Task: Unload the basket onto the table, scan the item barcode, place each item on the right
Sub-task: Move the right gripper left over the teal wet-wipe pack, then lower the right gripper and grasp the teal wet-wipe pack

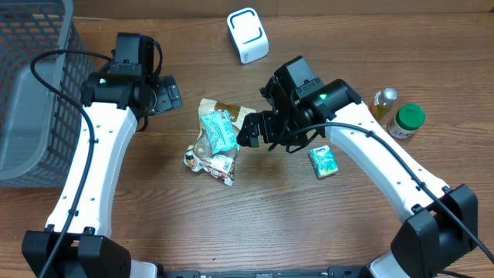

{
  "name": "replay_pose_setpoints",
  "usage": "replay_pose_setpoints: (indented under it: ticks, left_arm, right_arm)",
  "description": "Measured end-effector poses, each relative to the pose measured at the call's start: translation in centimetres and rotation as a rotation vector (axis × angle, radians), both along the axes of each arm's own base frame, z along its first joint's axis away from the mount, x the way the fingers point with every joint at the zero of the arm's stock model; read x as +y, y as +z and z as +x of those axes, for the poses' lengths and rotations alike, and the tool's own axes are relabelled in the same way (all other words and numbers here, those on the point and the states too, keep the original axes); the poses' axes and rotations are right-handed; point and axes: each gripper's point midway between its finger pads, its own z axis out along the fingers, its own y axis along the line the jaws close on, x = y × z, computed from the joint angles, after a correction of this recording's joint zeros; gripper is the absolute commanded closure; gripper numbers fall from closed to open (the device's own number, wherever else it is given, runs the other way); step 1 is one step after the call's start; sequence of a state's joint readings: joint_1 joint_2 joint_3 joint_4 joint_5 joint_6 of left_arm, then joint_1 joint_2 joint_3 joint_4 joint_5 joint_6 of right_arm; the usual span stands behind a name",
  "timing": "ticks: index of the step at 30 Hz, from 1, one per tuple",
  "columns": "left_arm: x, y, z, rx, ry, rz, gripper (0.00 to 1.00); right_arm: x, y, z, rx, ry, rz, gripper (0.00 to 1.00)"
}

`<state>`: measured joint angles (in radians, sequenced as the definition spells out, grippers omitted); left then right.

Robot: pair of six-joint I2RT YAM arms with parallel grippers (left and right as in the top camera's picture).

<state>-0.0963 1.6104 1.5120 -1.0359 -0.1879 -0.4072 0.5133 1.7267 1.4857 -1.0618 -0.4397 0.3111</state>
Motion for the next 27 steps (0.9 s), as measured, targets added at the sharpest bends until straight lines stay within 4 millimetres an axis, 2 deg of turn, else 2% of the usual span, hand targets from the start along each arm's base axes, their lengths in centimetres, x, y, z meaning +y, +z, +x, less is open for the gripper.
replay_pose_setpoints:
  ticks: [13, 27]
  left_arm:
    - [0.0, 0.0, 0.0, 0.0, 0.0, 0.0, 0.0]
    - [0.0, 0.0, 0.0, 0.0, 0.0, 0.0, 0.01]
  right_arm:
    - [0.2, -0.4, 0.3, -0.012, -0.003, 0.008, 0.0]
    - [1.9, -4.8, 0.0, -0.063, -0.01, 0.006, 0.0]
